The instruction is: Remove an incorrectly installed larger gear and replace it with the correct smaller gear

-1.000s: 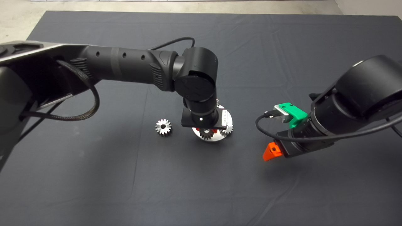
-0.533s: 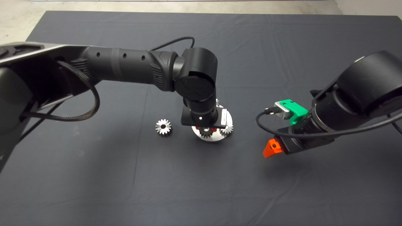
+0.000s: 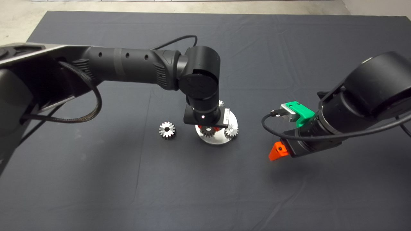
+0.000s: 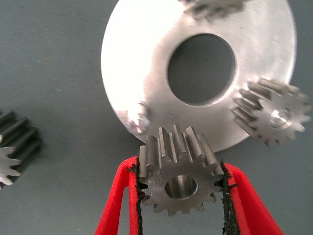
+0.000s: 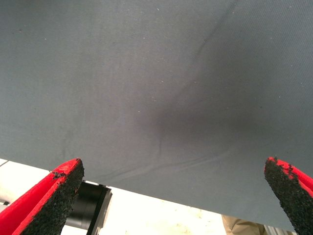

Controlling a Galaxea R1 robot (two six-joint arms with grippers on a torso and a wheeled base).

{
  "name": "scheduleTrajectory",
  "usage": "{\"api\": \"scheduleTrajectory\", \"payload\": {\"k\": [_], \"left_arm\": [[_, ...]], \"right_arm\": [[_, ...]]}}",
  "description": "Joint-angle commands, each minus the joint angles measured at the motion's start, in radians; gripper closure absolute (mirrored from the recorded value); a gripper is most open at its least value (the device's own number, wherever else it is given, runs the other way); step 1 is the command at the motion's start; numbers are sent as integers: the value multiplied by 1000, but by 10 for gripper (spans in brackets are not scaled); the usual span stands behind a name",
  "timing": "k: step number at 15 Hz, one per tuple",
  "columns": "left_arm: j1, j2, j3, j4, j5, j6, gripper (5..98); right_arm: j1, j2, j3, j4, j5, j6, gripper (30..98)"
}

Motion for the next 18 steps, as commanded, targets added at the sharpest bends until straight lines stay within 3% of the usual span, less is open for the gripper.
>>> {"api": "scheduleTrajectory", "payload": {"k": [1, 8, 11, 18], "left_arm": [[-26, 5, -4, 10, 4, 6, 758], [-21, -1, -4, 34, 13, 13, 758], [-18, -6, -3, 52, 39, 13, 758], [-15, -13, 5, 63, 39, 6, 758]], "right_arm": [[27, -3, 0, 24, -71, -5, 308], [27, -1, -2, 24, -71, -5, 308], [27, -2, -2, 24, -71, -5, 308], [29, -4, 0, 24, -71, -5, 308]]}}
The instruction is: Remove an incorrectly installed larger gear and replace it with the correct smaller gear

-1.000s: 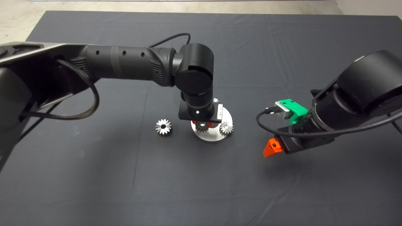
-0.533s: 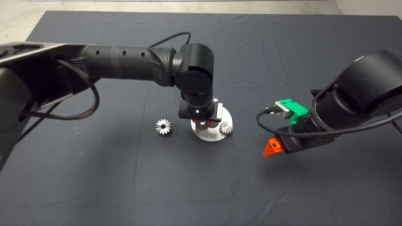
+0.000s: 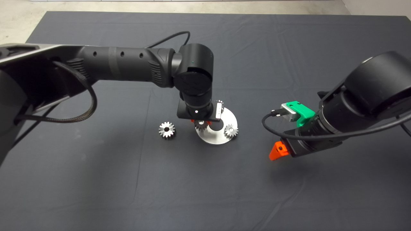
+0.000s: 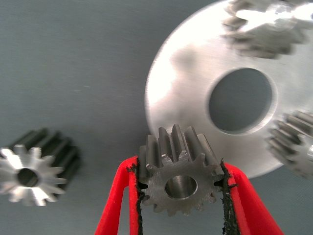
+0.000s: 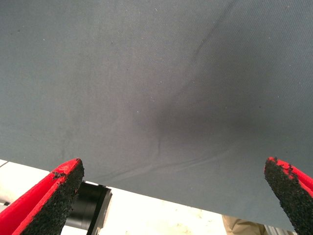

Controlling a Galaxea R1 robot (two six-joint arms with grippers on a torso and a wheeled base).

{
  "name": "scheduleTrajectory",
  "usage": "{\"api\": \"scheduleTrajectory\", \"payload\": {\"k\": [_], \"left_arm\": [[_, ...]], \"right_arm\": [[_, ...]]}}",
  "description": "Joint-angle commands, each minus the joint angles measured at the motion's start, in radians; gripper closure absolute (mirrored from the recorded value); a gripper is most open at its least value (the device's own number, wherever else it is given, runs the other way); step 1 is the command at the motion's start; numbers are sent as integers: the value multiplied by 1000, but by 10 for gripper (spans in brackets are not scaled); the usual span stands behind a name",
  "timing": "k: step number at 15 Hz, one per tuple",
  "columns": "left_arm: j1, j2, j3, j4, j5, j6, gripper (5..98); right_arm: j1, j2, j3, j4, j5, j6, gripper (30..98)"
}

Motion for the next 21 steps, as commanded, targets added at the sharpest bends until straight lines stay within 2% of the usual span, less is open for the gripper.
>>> {"api": "scheduleTrajectory", "payload": {"k": [1, 3, 5, 10, 14, 16, 20, 21], "left_arm": [[-5, 16, 13, 12, -3, -2, 758], [25, 17, 22, 23, -4, -6, 758], [27, 24, 44, 23, -4, -24, 758], [27, 41, 33, 39, -4, -36, 758], [12, 41, 11, 38, -1, -19, 758], [-2, 38, -9, 38, 3, 7, 758], [-1, 46, -22, 47, 6, 5, 758], [1, 44, -25, 62, 5, 5, 758]], "right_arm": [[29, -3, 1, 24, -71, -4, 308], [29, -22, 7, 24, -71, -5, 308], [29, -37, 12, 24, -71, -6, 308], [43, -37, 15, 25, -71, -6, 308], [55, -36, 13, 25, -71, -6, 308], [55, -37, 13, 25, -71, -6, 308], [57, -37, 13, 25, -71, -12, 308], [57, -39, 14, 25, -71, -14, 308]]}}
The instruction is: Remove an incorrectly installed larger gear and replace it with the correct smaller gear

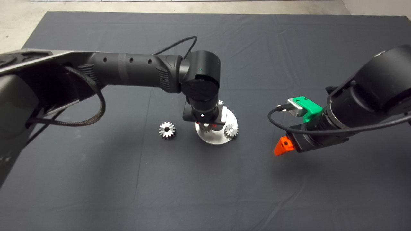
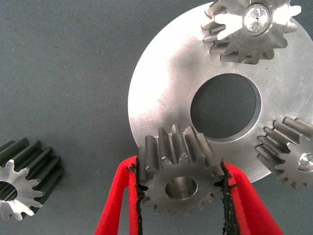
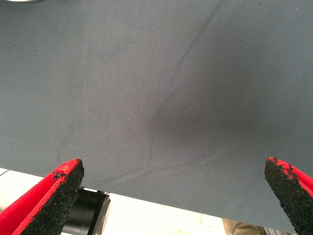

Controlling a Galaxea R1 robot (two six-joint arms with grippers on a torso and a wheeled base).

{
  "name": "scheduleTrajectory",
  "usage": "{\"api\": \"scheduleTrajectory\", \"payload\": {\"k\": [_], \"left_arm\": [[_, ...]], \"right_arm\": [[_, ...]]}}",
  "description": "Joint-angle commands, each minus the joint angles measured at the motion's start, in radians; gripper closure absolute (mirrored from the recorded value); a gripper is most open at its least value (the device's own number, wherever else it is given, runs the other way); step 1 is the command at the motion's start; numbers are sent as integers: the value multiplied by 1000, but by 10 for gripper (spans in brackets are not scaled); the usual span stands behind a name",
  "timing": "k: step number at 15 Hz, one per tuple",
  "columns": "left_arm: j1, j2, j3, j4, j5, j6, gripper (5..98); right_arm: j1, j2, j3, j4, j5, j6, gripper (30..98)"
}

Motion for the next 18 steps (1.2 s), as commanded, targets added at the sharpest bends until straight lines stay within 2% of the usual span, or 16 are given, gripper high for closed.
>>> {"api": "scheduleTrajectory", "payload": {"k": [1, 10, 12, 18], "left_arm": [[-19, 5, -7, 38, 5, 3, 758], [-14, -36, 63, 36, 8, -6, 758], [-14, -46, 82, 36, 14, -25, 758], [-11, -35, 73, 37, 12, -33, 758]], "right_arm": [[24, -11, 10, 25, -72, -10, 308], [24, -13, 10, 25, -72, -10, 308], [24, -18, 10, 25, -73, -10, 308], [47, -34, 17, 28, -75, -17, 308]]}}
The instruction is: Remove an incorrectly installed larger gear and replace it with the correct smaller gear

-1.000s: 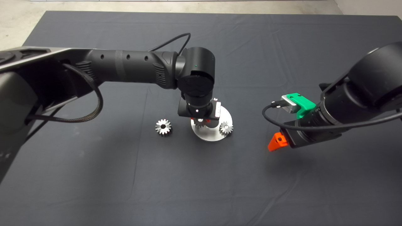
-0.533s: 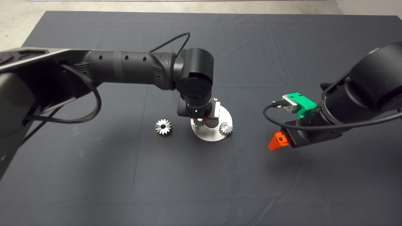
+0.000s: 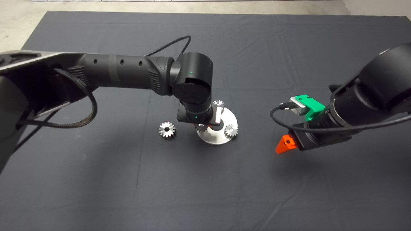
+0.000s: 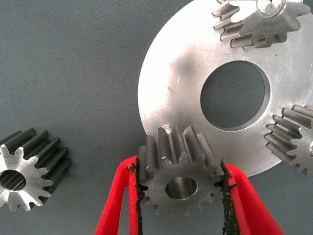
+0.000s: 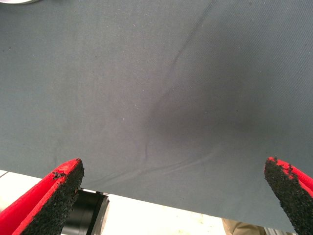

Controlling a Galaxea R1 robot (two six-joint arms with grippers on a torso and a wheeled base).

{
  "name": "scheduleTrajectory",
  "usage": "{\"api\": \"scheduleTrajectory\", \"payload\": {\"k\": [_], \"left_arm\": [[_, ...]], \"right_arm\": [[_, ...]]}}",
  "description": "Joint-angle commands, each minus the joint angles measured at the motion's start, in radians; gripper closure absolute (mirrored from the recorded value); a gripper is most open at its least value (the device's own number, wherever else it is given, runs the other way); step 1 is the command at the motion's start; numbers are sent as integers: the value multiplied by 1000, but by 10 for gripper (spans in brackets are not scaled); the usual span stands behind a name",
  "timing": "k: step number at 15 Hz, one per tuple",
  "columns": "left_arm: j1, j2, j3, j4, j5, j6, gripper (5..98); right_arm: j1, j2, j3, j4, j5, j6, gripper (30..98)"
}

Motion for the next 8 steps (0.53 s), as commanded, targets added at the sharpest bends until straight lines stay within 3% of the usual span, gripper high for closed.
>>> {"api": "scheduleTrajectory", "payload": {"k": [1, 8], "left_arm": [[-17, 6, 6, 12, 12, -18, 758], [-16, 4, 9, 13, 12, -24, 758]], "right_arm": [[48, -27, 16, 28, -74, -11, 308], [49, -28, 16, 28, -72, -19, 308]]}}
